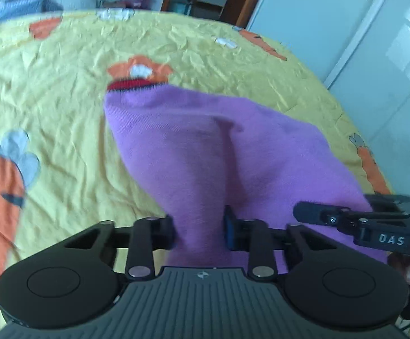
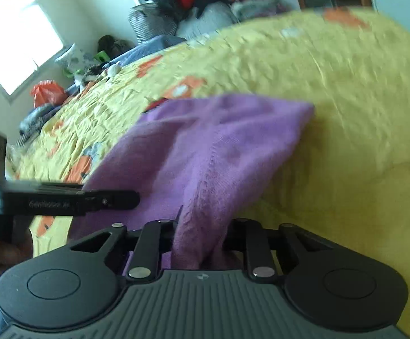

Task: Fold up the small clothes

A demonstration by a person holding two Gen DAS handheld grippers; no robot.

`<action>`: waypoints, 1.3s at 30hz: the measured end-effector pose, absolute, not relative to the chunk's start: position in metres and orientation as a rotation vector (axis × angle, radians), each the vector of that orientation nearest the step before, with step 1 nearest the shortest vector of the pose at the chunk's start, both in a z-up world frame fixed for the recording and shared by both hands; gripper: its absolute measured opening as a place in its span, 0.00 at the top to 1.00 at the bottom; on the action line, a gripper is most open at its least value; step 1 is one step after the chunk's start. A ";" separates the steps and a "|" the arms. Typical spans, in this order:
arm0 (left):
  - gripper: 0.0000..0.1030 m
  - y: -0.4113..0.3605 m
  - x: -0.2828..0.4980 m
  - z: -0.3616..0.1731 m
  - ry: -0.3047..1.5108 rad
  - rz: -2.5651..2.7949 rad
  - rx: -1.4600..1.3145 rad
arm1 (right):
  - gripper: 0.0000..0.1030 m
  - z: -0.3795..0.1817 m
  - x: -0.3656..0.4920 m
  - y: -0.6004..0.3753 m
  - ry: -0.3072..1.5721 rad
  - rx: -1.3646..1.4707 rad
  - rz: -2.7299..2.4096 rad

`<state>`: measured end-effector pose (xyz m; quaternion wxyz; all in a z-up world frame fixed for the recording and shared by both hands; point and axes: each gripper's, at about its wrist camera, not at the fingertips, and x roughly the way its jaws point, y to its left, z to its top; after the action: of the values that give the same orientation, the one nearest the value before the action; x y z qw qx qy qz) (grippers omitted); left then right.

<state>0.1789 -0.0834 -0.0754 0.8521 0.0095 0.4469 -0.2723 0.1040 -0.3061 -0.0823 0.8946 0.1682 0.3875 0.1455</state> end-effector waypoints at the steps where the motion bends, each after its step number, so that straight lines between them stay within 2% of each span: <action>1: 0.73 -0.084 0.176 -0.069 0.919 -0.568 0.052 | 0.81 -0.075 0.105 -0.300 0.793 0.353 0.310; 12: 0.75 -0.014 0.165 -0.013 0.870 -0.489 0.005 | 0.80 -0.028 0.107 -0.258 0.691 0.386 0.421; 13: 0.67 -0.010 0.164 -0.017 0.881 -0.482 0.011 | 0.74 -0.035 0.107 -0.259 0.713 0.398 0.422; 14: 0.65 -0.005 0.165 -0.026 0.898 -0.464 0.003 | 0.65 -0.046 0.108 -0.258 0.757 0.400 0.413; 15: 0.58 0.002 0.167 -0.037 0.938 -0.438 -0.005 | 0.26 -0.059 0.107 -0.256 0.812 0.387 0.385; 16: 0.53 0.010 0.167 -0.047 0.980 -0.392 -0.018 | 0.07 -0.067 0.100 -0.255 0.832 0.353 0.347; 17: 0.53 0.019 0.160 -0.052 0.984 -0.374 -0.048 | 0.08 -0.069 0.087 -0.256 0.810 0.311 0.323; 18: 0.46 0.027 0.150 -0.053 0.974 -0.395 -0.072 | 0.08 -0.069 0.073 -0.258 0.783 0.278 0.323; 19: 0.26 0.034 0.137 -0.053 0.970 -0.413 -0.082 | 0.08 -0.068 0.058 -0.261 0.758 0.260 0.314; 21: 0.01 0.043 0.107 -0.052 0.944 -0.410 -0.094 | 0.08 -0.064 0.031 -0.263 0.716 0.198 0.281; 24: 0.00 0.049 0.064 -0.053 0.895 -0.412 -0.115 | 0.08 -0.058 -0.007 -0.253 0.622 0.034 0.249; 26: 0.00 0.051 0.047 -0.056 0.837 -0.387 -0.137 | 0.10 -0.058 -0.018 -0.239 0.582 -0.027 0.282; 27: 0.00 0.050 0.042 -0.057 0.812 -0.392 -0.146 | 0.18 -0.057 -0.017 -0.231 0.561 -0.037 0.277; 28: 0.00 0.047 0.043 -0.059 0.810 -0.399 -0.152 | 0.42 -0.057 -0.014 -0.222 0.543 -0.052 0.272; 29: 0.01 0.041 0.045 -0.064 0.828 -0.402 -0.155 | 0.55 -0.062 -0.007 -0.214 0.560 -0.077 0.278; 30: 0.05 0.035 0.047 -0.068 0.853 -0.410 -0.153 | 0.73 -0.071 0.003 -0.205 0.610 -0.116 0.264; 31: 0.08 0.028 0.049 -0.074 0.875 -0.414 -0.132 | 0.84 -0.081 0.013 -0.200 0.650 -0.164 0.231; 33: 0.10 0.015 0.049 -0.090 0.931 -0.409 -0.059 | 0.92 -0.101 0.027 -0.207 0.661 -0.196 0.179; 34: 0.06 0.010 0.042 -0.093 0.893 -0.404 -0.006 | 0.92 -0.099 0.030 -0.219 0.664 -0.119 0.185; 36: 0.06 0.006 0.033 -0.094 0.886 -0.388 0.053 | 0.89 -0.085 0.026 -0.233 0.674 -0.010 0.206; 39: 0.03 0.015 0.021 -0.084 0.864 -0.420 -0.025 | 0.88 -0.065 0.028 -0.237 0.596 -0.031 0.196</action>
<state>0.0206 0.0146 -0.0843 0.8868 -0.0120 0.4154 -0.2020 0.0275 -0.2370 -0.0647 0.9511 -0.0150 0.2930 0.0963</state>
